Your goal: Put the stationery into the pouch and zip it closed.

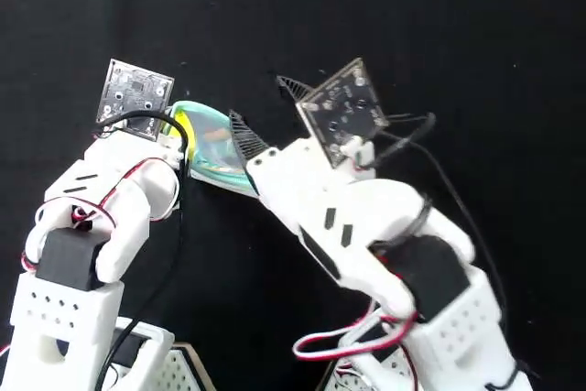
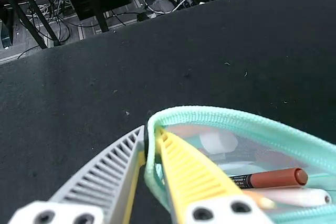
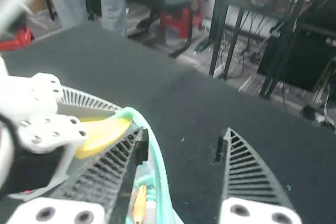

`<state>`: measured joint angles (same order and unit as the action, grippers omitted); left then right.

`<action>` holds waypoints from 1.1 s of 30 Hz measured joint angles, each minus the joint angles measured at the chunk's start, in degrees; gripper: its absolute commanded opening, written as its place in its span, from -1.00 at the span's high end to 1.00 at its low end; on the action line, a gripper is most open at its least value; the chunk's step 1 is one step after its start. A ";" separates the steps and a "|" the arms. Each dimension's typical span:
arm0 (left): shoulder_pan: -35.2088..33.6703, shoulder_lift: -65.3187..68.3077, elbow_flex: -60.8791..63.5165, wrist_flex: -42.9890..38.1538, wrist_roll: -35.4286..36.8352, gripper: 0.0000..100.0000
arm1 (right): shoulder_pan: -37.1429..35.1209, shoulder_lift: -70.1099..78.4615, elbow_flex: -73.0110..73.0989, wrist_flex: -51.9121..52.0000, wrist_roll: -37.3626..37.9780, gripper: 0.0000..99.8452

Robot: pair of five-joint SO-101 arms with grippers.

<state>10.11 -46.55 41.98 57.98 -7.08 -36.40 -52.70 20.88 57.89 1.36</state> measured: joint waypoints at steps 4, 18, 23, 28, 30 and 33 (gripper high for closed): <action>0.00 0.09 0.00 0.00 0.00 0.94 | 0.00 0.00 -8.00 5.54 3.52 0.58; 0.00 0.09 0.00 0.00 0.00 0.94 | 15.91 -2.11 -1.41 23.65 12.31 0.55; 0.00 0.09 0.00 0.00 0.00 0.94 | 15.82 -17.49 12.84 23.91 16.97 0.55; 0.00 0.09 0.00 0.00 0.00 0.94 | 15.82 -34.46 32.62 19.08 20.22 0.54; 0.00 0.09 0.00 0.00 0.00 0.94 | 15.82 -35.87 38.15 17.23 20.13 0.53; 0.00 0.09 0.00 0.00 0.00 0.94 | 12.40 -37.63 40.18 15.65 20.22 0.50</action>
<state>10.11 -46.46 41.98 57.98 -7.08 -24.00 -90.33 61.05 73.54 21.58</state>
